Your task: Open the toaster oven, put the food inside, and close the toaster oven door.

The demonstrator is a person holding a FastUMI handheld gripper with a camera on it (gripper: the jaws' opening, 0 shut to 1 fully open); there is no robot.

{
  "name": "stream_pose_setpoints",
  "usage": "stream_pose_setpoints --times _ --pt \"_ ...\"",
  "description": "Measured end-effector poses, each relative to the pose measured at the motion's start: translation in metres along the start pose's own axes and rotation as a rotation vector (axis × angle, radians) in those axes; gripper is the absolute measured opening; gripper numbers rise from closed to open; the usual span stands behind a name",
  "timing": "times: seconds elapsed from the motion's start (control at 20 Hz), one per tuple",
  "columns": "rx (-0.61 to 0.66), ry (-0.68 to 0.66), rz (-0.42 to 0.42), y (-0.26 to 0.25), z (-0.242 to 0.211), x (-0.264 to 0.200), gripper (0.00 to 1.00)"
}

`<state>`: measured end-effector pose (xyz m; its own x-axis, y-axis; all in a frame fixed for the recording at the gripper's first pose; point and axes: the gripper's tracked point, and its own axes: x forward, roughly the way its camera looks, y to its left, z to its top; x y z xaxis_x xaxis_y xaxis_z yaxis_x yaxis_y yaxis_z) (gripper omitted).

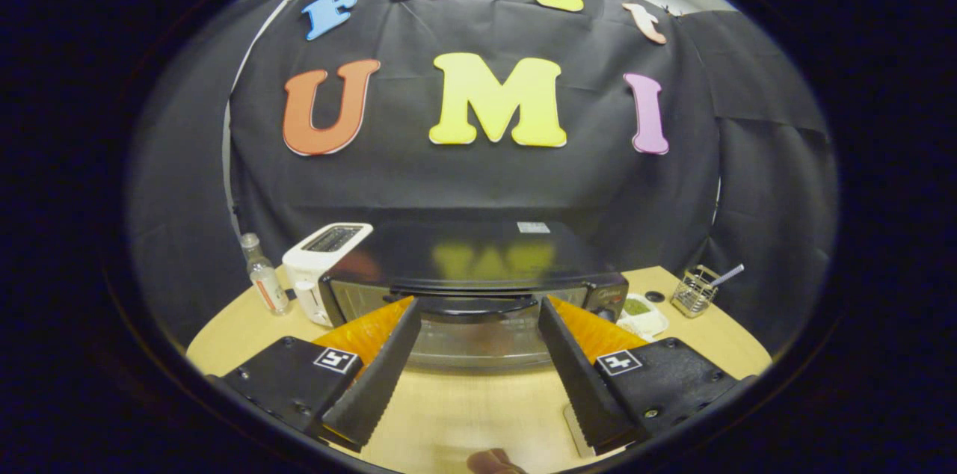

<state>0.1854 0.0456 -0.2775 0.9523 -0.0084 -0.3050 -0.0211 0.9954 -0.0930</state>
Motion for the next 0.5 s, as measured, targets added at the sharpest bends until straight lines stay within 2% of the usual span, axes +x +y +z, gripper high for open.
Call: stream_pose_setpoints --times 0.4,0.5 --pt "-0.026 -0.182 -0.019 -0.016 0.105 -0.132 1.00" --pt "-0.046 -0.255 0.018 -0.008 0.126 -0.177 1.00"
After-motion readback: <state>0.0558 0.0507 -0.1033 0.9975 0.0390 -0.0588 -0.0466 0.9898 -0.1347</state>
